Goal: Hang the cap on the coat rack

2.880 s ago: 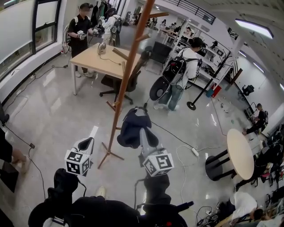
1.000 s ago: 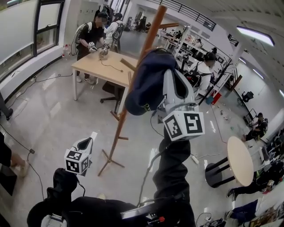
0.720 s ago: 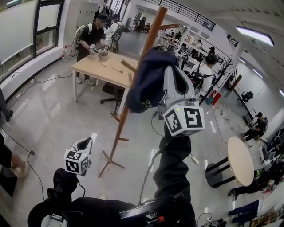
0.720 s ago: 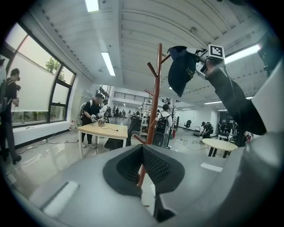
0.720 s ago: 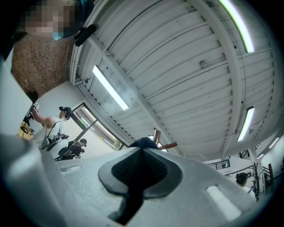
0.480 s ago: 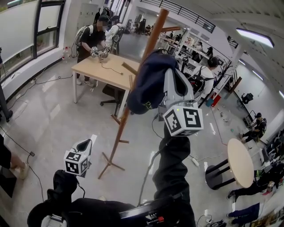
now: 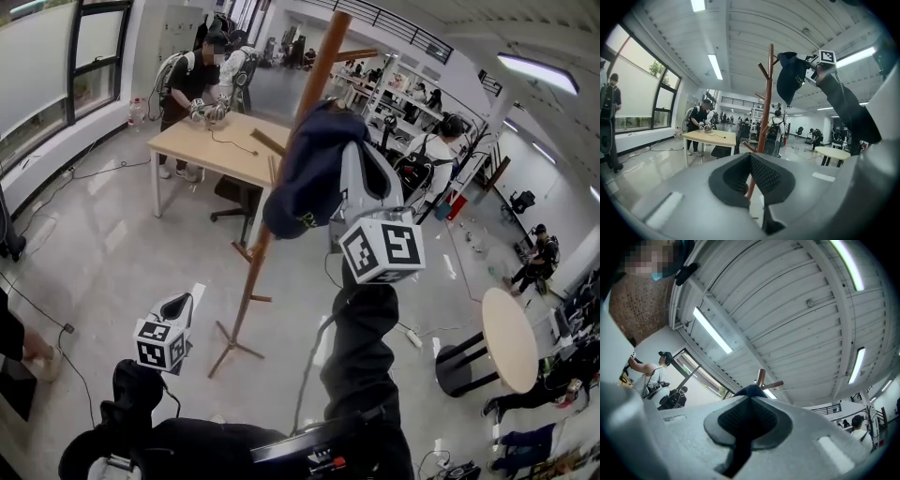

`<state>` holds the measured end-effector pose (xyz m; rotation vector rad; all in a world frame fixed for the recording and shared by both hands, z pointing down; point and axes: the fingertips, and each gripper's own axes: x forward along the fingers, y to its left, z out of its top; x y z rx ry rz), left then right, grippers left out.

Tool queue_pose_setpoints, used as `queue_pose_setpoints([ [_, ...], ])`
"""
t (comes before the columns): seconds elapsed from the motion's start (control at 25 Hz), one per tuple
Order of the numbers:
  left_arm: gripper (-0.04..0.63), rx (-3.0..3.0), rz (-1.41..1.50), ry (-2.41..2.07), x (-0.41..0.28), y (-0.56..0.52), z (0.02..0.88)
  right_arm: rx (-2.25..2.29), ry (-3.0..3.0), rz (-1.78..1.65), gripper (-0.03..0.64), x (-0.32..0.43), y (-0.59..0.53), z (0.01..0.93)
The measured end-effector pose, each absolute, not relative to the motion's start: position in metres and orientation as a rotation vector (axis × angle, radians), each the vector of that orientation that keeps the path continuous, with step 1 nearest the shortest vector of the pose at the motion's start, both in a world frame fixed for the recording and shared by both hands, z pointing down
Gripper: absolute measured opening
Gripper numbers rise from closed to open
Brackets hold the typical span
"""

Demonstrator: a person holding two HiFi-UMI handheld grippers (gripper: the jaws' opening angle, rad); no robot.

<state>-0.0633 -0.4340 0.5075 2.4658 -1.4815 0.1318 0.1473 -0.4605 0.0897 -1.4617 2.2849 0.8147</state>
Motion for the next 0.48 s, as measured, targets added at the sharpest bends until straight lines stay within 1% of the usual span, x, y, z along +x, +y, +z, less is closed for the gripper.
queue_pose_setpoints([
  [0.48, 0.002, 2.449, 0.135, -1.483, -0.059, -0.437, 0.514, -1.455, 2.303, 0.742, 0.017, 0.153, -0.473, 0.111],
])
